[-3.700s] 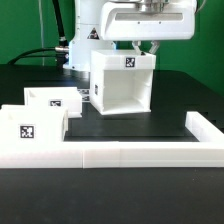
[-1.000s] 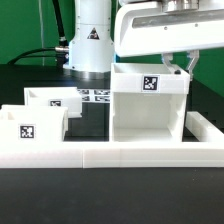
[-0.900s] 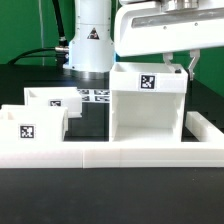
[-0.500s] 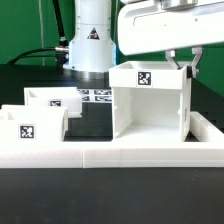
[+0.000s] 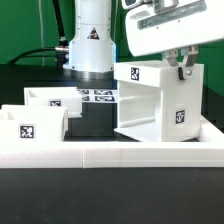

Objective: Assemble drawer

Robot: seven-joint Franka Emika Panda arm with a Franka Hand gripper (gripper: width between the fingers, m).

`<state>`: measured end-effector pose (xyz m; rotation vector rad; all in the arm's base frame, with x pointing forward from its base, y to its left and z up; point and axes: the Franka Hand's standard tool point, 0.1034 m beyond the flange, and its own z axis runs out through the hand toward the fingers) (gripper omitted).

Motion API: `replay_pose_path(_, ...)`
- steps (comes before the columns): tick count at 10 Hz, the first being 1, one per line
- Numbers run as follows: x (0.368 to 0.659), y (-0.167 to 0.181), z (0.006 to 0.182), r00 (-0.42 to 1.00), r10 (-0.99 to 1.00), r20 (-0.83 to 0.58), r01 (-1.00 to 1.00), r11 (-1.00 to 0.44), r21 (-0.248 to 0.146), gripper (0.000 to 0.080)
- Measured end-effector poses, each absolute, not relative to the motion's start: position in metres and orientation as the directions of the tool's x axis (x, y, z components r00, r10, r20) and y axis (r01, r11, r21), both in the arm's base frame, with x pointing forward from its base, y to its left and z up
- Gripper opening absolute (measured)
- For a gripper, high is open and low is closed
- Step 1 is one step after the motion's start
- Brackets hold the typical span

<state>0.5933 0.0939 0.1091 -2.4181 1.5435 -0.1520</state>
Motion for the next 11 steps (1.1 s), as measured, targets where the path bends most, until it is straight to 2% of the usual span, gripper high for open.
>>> replay_pose_path(1,0.593,0.095,0.110,0.393,-0.917,-0.069,-0.890,-0.361,-0.280,0.0048)
replay_pose_path(5,0.593,0.095,0.109,0.082,-0.979,-0.185,-0.968,-0.034,-0.248,0.0048)
replay_pose_path(11,0.631,0.095,0.107,0.072,-0.974,-0.216,-0.971,-0.018,-0.240,0.0047)
